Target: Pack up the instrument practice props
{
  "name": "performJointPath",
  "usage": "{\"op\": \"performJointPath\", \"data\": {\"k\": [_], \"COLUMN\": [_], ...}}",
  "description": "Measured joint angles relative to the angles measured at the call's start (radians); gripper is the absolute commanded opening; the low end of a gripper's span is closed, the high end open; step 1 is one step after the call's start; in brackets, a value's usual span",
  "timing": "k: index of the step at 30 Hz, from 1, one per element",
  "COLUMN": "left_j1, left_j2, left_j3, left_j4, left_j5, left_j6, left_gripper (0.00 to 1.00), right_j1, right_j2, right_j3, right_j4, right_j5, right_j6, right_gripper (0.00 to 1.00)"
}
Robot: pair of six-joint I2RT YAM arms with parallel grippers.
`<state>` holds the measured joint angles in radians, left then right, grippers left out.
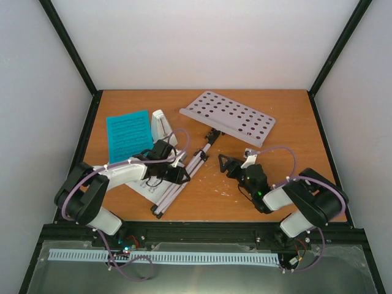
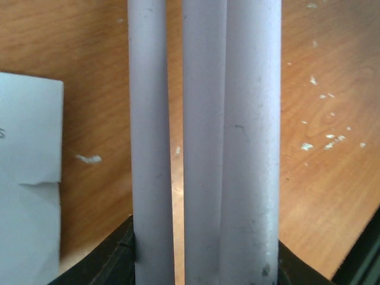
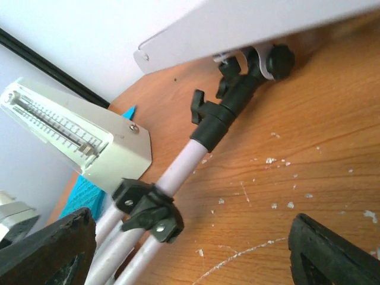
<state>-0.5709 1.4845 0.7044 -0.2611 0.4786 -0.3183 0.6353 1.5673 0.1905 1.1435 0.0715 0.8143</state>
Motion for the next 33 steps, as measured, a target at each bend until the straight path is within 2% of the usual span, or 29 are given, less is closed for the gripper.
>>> {"op": "performJointPath", "data": {"k": [4,9,12,15,22,26,33], "left_j1": [0.0,0.0,0.0,0.0,-0.001,-0.002,0.0], "left_j2": [0.048,0.1,0.129,0.163,0.217,0.235,0.235], "left_j3": [0.031,0.092,0.117,0.142,0.177,0.2,0.288], "left_j4": [-0.001,-0.01,-0.009,-0.006,-0.01,-0.019,0.106], "left_j5": [-0.044,-0.087,-0.102,-0.114,-0.121,-0.126,-0.158], "left_j6": [0.013,0.039,0.05,0.066,0.104,0.127,0.156], "left_gripper": [0.0,0.01,0.09,0.22,0.45,0.57,0.7], "right_j1": [-0.002,-0.032,-0.064,-0.121,-0.236,-0.245,-0.261], "right_j2": [-0.133,-0.422,-0.585,-0.684,-0.701,-0.684,-0.671], "right_j3": [-0.024,-0.015,0.037,0.117,0.299,0.361,0.377], "right_j4": [-0.089,-0.369,-0.563,-0.729,-1.007,-1.081,-1.128], "right_j5": [0.031,0.081,0.113,0.124,0.107,0.085,0.047], "right_j6": [-0.037,-0.124,-0.204,-0.279,-0.403,-0.443,-0.459], "right_gripper": [0.93,1.0,1.0,1.0,1.0,1.0,1.0]}}
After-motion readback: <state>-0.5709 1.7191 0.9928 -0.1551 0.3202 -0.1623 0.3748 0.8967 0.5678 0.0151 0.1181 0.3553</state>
